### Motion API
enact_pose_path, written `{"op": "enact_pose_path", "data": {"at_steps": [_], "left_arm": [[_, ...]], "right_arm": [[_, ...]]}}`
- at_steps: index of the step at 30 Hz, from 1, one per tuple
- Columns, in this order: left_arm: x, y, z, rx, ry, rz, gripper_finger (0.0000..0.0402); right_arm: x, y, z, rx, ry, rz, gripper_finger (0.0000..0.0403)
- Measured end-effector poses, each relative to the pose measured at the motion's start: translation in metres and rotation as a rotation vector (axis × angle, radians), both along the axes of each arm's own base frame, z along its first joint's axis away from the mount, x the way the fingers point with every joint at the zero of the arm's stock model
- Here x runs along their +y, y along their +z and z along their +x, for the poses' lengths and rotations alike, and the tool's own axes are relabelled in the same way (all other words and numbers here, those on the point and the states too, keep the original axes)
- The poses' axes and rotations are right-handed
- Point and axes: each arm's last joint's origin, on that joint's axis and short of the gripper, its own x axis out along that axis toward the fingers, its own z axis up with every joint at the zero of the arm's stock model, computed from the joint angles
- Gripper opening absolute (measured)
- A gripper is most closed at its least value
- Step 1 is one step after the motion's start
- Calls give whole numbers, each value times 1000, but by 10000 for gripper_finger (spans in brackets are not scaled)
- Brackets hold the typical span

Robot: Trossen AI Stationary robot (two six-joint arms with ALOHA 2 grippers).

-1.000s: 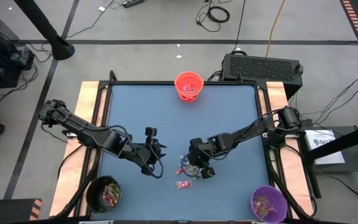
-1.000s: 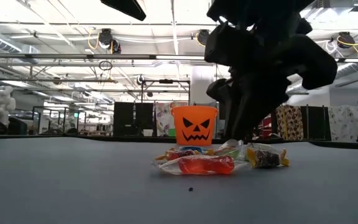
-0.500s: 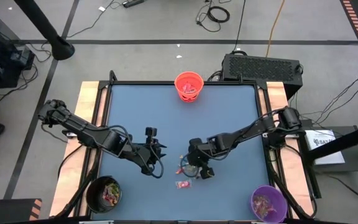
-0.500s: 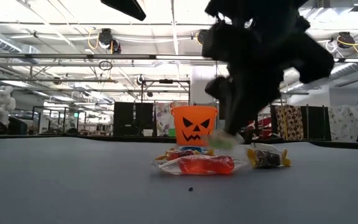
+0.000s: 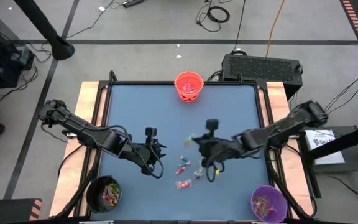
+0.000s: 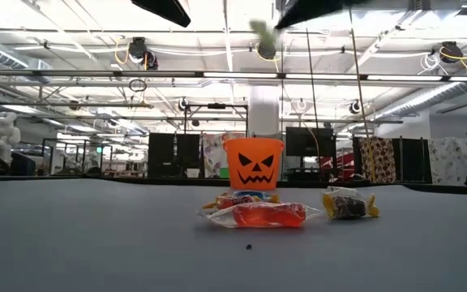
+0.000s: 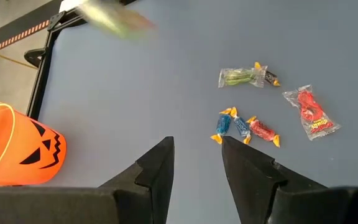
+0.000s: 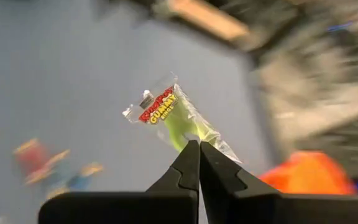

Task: Sort candy by brand, put in halloween buckets
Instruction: Put the small green gummy into the purple bucket

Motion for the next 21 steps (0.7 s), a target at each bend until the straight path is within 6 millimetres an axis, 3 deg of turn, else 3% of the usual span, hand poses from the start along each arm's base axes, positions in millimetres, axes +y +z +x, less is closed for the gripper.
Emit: {"op": "enact_pose_path", "data": {"at_steps": [5,12,16,21], "left_arm": [[0,0,0,0,0,0,143],[0,0,0,0,0,0,143],[0,0,0,0,0,0,143],[0,0,0,0,0,0,143]], "right_arm": [[9,33,-18,-184,-162,-196,0],[15,44,-21,-234,-214,-294,0],[15,42,-21,-255,-226,-237,0],[11,58,-31,-346,-76,38,0]]}}
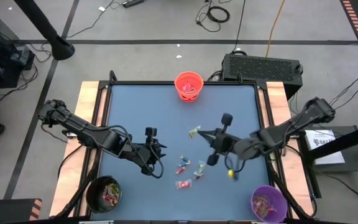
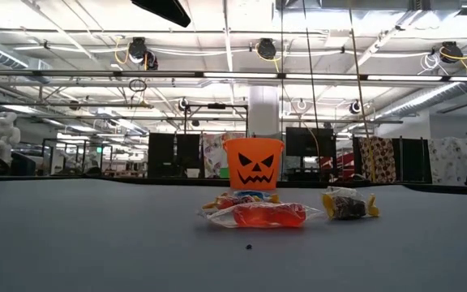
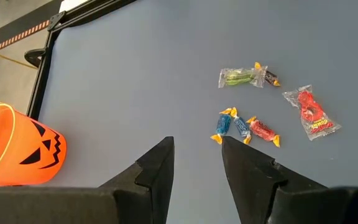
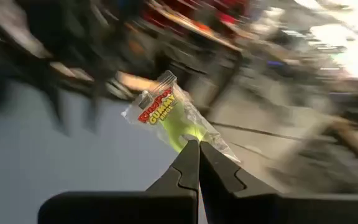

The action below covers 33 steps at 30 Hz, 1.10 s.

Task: Sort candy by brand, put in halloween buckets
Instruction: Put the small green gummy into the purple bucket

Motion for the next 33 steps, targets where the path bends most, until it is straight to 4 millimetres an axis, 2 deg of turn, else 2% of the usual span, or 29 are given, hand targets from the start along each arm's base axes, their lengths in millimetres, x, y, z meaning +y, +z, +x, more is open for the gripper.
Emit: {"op": "enact_pose_path", "data": {"at_steps": [4,8,11,16,20,28,33], "left_arm": [[0,0,0,0,0,0,143],[0,0,0,0,0,0,143],[0,0,0,0,0,0,143],[0,0,0,0,0,0,143],[0,0,0,0,0,0,143],[0,0,0,1,0,0,143],[0,0,0,1,0,0,143]], "right_arm": [[-5,14,-15,-18,160,110,0],[-8,24,-27,-24,300,115,0],[-10,25,-29,-14,406,122,0],[-10,25,-29,-14,413,140,0],[-7,24,-29,0,509,163,0],[-7,20,-29,31,491,206,0],[-1,3,-42,208,441,333,0]]}}
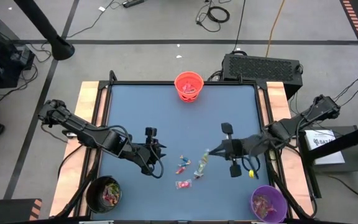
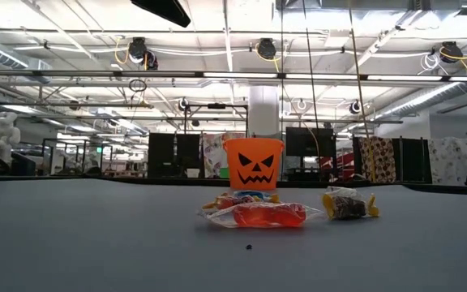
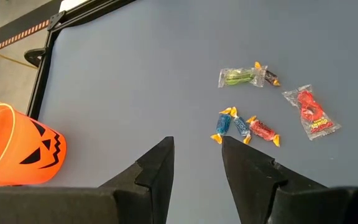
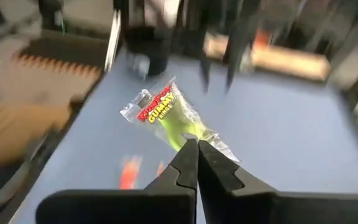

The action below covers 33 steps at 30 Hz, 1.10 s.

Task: Sort candy by brand, put in halloween buckets
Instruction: Put the small green gummy into the purple bucket

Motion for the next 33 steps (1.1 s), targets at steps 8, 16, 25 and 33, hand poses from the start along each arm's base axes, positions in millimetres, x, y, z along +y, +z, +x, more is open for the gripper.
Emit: {"op": "enact_pose_path", "data": {"at_steps": [8,16,25,33], "left_arm": [[-1,0,0,-1,3,-7,143],[-1,0,0,-8,31,-40,143],[-1,0,0,-8,30,-39,143],[-1,0,0,-7,28,-37,143]], "right_arm": [[26,-12,-51,453,-136,335,0],[71,-21,-95,704,-220,600,0],[117,-47,-116,915,-387,702,0],[139,-67,-125,1017,-526,724,18]]}}
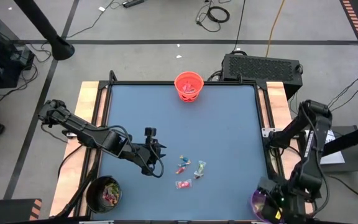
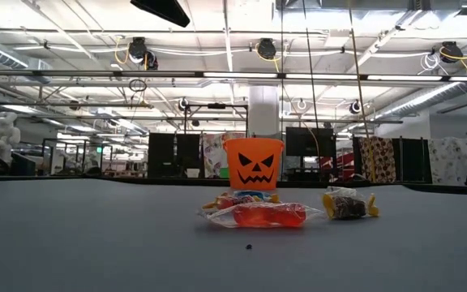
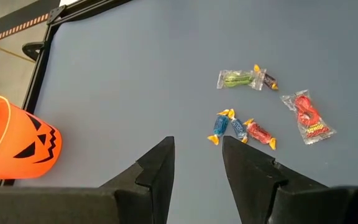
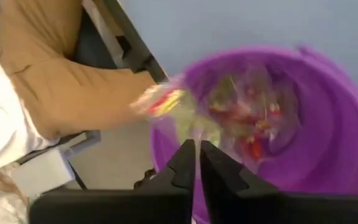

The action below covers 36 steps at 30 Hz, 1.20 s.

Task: Sort candy by brand, put in halloween buckets
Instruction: Put the small green gummy into the purple bucket, then put the orange candy into the black bucket

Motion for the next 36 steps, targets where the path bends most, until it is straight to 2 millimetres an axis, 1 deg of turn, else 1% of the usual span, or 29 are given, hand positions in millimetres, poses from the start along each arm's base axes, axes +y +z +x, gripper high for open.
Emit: {"op": "enact_pose_path", "data": {"at_steps": [4,8,11,13,15,17,19,21,23,25,27,29,31,33,36], "left_arm": [[0,0,0,3,-17,19,143],[1,0,0,4,-15,21,143],[1,0,0,4,-16,22,143],[1,0,0,3,-17,23,143],[1,0,0,1,-17,24,143],[2,0,1,-5,-3,55,143],[3,2,1,-17,6,145,143],[5,4,2,-47,28,229,143],[5,8,5,-93,65,257,143],[4,11,8,-142,84,235,143],[2,15,10,-195,104,150,143],[1,15,13,-236,151,14,143],[-1,9,18,-239,209,-106,143],[-4,-2,24,-214,245,-176,143],[-12,-25,36,-157,269,-222,143]], "right_arm": [[2,-4,-5,49,-42,-7,72],[-5,-1,-8,61,-11,-39,129],[-12,3,-9,29,-43,-89,146],[-15,7,-4,-68,-44,-146,147],[-21,11,6,-229,-50,-236,145],[-29,13,20,-411,-60,-368,142],[-37,16,36,-579,-77,-513,138],[-46,19,52,-668,-62,-653,135],[-57,17,69,-655,4,-781,133],[-68,12,87,-604,70,-892,130],[-79,7,105,-561,104,-985,127],[-87,2,123,-537,131,-1041,123],[-92,-4,139,-510,177,-1068,119],[-94,-11,151,-487,216,-1074,116],[-94,-21,160,-441,280,-1052,114]]}}
